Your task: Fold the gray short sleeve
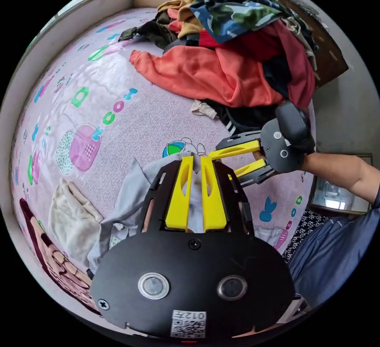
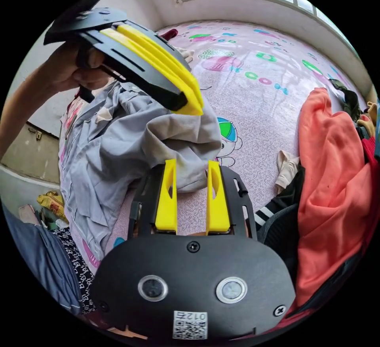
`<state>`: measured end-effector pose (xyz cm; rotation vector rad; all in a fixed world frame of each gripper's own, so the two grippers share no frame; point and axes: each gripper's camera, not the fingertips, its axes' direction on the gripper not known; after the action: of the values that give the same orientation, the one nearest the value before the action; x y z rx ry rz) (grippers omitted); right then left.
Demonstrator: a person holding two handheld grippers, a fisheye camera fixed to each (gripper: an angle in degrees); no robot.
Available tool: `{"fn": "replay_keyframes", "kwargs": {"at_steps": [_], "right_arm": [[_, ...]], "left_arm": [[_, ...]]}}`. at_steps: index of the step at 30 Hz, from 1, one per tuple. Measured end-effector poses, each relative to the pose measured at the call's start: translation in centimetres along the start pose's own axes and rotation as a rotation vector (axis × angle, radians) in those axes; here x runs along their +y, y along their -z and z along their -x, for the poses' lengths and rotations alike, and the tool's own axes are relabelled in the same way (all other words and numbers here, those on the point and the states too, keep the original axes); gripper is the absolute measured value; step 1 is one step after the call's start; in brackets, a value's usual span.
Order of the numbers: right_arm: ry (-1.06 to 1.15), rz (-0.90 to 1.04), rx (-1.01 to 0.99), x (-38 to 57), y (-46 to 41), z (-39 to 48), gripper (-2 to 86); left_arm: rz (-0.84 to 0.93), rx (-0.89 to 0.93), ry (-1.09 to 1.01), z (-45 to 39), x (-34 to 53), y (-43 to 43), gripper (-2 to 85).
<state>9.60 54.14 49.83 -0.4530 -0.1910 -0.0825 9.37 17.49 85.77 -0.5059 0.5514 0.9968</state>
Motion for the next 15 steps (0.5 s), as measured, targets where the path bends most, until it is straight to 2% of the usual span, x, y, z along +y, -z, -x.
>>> {"fn": "replay_keyframes", "kwargs": {"at_steps": [2,5,7,9,12,14,15], "right_arm": [[0.036,-0.023,0.104,0.8,0.5,1.9,4.5],[0.097,-0.05,0.171,2.2,1.6,4.6,2.2],[0.111,-0.09,0.204,3.5,2.8,6.0,1.6],[0.121,-0.14,0.257,5.3,4.1,7.3,1.3],[0.178,-0.238,0.406,9.0,6.2,10.7,1.2],[0.28,-0.293,0.551,12.1,7.0,14.5,1.3],[0.302,-0.305,0.577,12.8,7.1,15.4,1.3]], "left_arm": [[0.137,-0.043,-0.085,-1.3,-2.0,-3.6,1.5],[0.235,-0.14,-0.14,-2.5,-2.9,-6.9,1.2],[0.266,-0.215,-0.153,-3.0,-3.0,-8.1,0.7],[0.232,-0.209,-0.146,-3.1,-3.0,-7.8,0.2],[0.024,0.008,0.011,-0.5,-2.2,-4.7,0.0],[-0.188,0.247,0.17,3.2,0.2,-2.6,-0.1],[-0.226,0.289,0.204,4.0,0.9,-2.3,-0.1]]}}
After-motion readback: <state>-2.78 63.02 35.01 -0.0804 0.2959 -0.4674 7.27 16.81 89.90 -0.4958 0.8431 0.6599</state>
